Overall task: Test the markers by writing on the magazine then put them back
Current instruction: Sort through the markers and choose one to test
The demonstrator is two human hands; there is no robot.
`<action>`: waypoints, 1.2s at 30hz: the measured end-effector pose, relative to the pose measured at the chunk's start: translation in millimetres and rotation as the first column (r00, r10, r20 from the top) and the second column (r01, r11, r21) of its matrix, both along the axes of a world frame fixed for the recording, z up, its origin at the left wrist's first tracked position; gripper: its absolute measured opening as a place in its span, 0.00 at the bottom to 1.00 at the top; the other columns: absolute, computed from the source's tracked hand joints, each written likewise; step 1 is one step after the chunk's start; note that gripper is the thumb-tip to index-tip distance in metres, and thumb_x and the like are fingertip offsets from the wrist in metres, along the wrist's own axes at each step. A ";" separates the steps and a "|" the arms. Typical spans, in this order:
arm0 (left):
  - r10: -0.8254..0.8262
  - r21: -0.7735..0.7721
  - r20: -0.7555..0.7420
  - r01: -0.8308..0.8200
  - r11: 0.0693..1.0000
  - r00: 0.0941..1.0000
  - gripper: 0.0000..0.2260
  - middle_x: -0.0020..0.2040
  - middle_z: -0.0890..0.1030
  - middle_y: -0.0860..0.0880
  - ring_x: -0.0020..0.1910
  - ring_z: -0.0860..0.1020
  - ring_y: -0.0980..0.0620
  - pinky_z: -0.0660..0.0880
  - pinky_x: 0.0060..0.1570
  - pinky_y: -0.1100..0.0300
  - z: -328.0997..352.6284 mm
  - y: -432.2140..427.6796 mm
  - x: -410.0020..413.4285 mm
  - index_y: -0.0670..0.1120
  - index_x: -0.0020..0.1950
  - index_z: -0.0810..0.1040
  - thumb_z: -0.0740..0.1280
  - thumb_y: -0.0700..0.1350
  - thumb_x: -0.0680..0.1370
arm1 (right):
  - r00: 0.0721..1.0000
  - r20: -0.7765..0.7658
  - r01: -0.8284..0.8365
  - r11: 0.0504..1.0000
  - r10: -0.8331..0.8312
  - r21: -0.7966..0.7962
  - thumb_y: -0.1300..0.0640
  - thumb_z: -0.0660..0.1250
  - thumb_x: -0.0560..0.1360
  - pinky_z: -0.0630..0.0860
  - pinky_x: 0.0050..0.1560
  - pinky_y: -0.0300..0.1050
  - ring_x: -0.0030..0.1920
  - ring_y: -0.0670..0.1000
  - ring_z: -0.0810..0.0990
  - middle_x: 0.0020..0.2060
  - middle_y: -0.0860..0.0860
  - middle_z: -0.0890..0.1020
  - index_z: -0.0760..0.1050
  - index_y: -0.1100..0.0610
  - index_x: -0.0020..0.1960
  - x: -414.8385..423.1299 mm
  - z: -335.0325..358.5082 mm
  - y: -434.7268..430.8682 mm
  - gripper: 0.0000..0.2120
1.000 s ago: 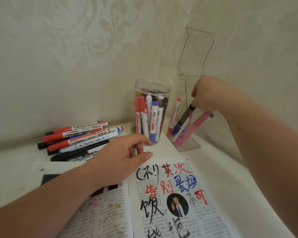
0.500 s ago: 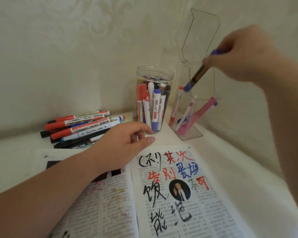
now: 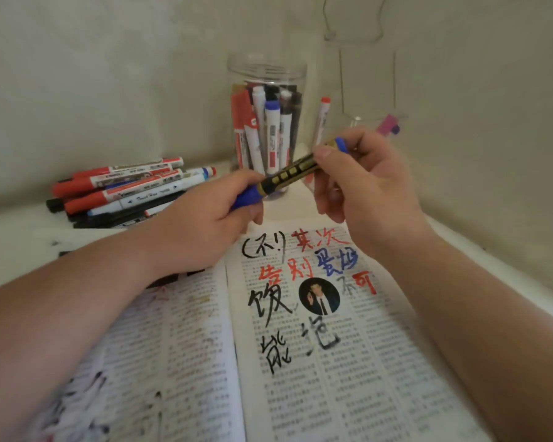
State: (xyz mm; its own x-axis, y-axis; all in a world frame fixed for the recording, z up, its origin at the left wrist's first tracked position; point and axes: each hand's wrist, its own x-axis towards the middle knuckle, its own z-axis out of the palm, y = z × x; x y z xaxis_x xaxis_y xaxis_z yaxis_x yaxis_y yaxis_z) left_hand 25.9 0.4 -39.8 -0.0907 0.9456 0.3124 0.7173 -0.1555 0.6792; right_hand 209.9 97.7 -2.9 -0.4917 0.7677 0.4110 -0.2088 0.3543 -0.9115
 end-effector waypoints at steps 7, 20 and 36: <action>-0.033 -0.034 -0.157 0.028 0.999 0.987 0.09 0.47 0.79 0.59 0.48 0.77 0.61 0.72 0.48 0.61 3.0 2.7 7.9 0.60 0.61 0.74 0.61 0.54 0.82 | 0.991 0.083 -0.103 0.992 0.109 -0.068 0.61 0.73 0.77 0.69 0.25 0.41 0.26 0.51 0.74 0.28 0.55 0.78 0.79 0.60 0.48 -1.7 -23.2 -3.7 0.04; -0.084 0.028 -0.010 0.084 0.996 0.996 0.07 0.44 0.80 0.68 0.46 0.78 0.68 0.70 0.46 0.74 9.1 -3.5 18.9 0.66 0.56 0.73 0.59 0.60 0.80 | 0.979 0.050 -0.191 0.978 0.196 -0.086 0.58 0.72 0.74 0.68 0.27 0.36 0.24 0.48 0.73 0.27 0.49 0.77 0.78 0.64 0.51 -10.1 -25.4 -7.5 0.10; -0.171 -0.166 0.050 0.177 0.970 0.984 0.15 0.52 0.85 0.62 0.53 0.83 0.59 0.78 0.58 0.56 10.1 -11.1 22.0 0.56 0.56 0.73 0.74 0.44 0.76 | 0.786 0.375 -0.384 0.863 0.492 -0.327 0.64 0.80 0.61 0.78 0.27 0.45 0.32 0.60 0.81 0.35 0.64 0.83 0.85 0.58 0.45 91.4 -9.1 -18.9 0.13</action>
State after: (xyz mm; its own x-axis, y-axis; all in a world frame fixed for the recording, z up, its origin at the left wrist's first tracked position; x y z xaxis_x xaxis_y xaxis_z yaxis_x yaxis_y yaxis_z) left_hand 47.9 -10.7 -29.7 0.0717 0.9867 0.1460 0.6643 -0.1565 0.7309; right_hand 301.3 78.8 -12.0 -0.8805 0.4674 -0.0791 0.1417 0.1003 -0.9848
